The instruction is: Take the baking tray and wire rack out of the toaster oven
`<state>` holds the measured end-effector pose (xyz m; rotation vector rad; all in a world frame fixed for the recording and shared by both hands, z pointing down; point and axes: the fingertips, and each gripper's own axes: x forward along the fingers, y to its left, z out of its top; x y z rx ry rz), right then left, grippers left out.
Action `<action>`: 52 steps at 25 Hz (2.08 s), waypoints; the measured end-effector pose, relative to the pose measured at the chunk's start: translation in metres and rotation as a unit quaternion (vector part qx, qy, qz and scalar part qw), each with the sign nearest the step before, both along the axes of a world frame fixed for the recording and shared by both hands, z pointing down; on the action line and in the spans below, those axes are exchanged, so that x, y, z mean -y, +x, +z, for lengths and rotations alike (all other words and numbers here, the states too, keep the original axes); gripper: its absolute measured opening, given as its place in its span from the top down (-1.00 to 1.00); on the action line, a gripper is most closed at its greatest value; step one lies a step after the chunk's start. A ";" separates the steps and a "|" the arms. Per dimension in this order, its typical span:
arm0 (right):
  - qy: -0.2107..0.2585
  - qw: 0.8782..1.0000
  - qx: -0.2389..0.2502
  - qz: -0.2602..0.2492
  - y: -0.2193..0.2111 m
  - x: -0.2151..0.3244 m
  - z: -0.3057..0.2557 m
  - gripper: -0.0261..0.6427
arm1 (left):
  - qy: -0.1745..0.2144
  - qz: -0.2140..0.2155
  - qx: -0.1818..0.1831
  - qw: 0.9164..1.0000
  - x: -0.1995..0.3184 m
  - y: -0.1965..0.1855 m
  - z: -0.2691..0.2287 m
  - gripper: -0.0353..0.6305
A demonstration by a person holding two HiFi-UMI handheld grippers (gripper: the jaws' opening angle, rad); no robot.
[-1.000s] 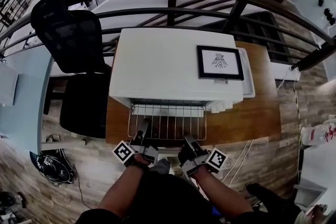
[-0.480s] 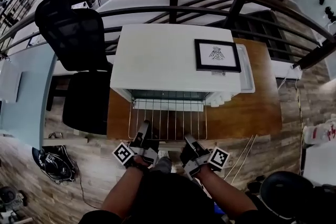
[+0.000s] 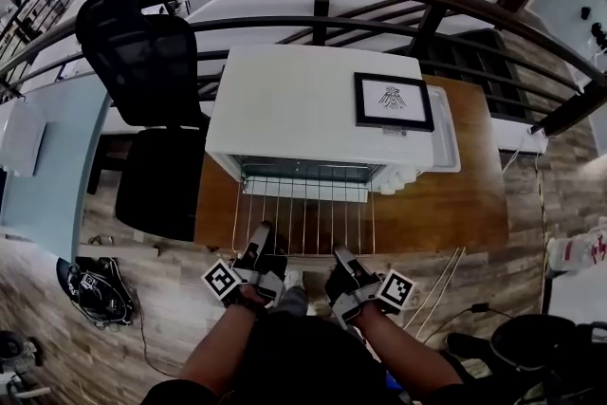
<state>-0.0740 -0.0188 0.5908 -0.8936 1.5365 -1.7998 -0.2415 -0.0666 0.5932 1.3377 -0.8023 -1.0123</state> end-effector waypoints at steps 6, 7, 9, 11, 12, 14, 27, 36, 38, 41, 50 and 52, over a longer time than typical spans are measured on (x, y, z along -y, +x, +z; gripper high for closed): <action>0.008 0.999 -0.009 -0.031 -0.004 -0.023 -0.011 0.93 | 0.007 -0.011 -0.009 1.000 -0.025 -0.003 -0.006 0.86; 0.010 0.999 -0.011 -0.039 -0.005 -0.025 -0.012 0.93 | 0.008 -0.014 -0.009 1.000 -0.028 -0.004 -0.007 0.86; 0.013 0.999 -0.012 -0.051 -0.005 -0.029 -0.013 0.93 | 0.009 -0.019 -0.008 1.000 -0.035 -0.005 -0.009 0.86; 0.014 0.998 -0.010 -0.057 -0.004 -0.035 -0.016 0.93 | 0.011 -0.022 -0.011 1.000 -0.041 -0.002 -0.012 0.86; 0.016 0.998 -0.011 -0.060 -0.002 -0.038 -0.017 0.93 | 0.013 -0.024 -0.014 1.000 -0.045 0.000 -0.015 0.86; 0.022 0.997 -0.014 -0.068 0.003 -0.045 -0.021 0.93 | 0.017 -0.022 -0.015 0.999 -0.051 0.005 -0.021 0.86; 0.141 0.977 -0.064 -0.144 0.056 -0.093 -0.079 0.89 | 0.088 0.008 -0.055 0.995 -0.091 0.063 -0.096 0.87; 0.247 0.955 -0.142 -0.080 0.141 -0.112 -0.122 0.75 | 0.156 0.073 -0.078 0.982 -0.099 0.123 -0.151 0.87; 0.258 0.954 -0.139 -0.055 0.167 -0.115 -0.126 0.74 | 0.166 0.089 -0.083 0.978 -0.103 0.130 -0.157 0.87; 0.277 0.949 -0.139 -0.054 0.192 -0.122 -0.132 0.70 | 0.179 0.136 -0.089 0.970 -0.115 0.147 -0.161 0.87; 0.305 0.927 -0.172 -0.137 0.199 -0.147 -0.135 0.68 | 0.182 0.225 -0.075 0.954 -0.142 0.201 -0.145 0.87; 0.286 0.925 -0.206 -0.141 0.205 -0.147 -0.125 0.76 | 0.175 0.232 -0.071 0.954 -0.140 0.208 -0.138 0.87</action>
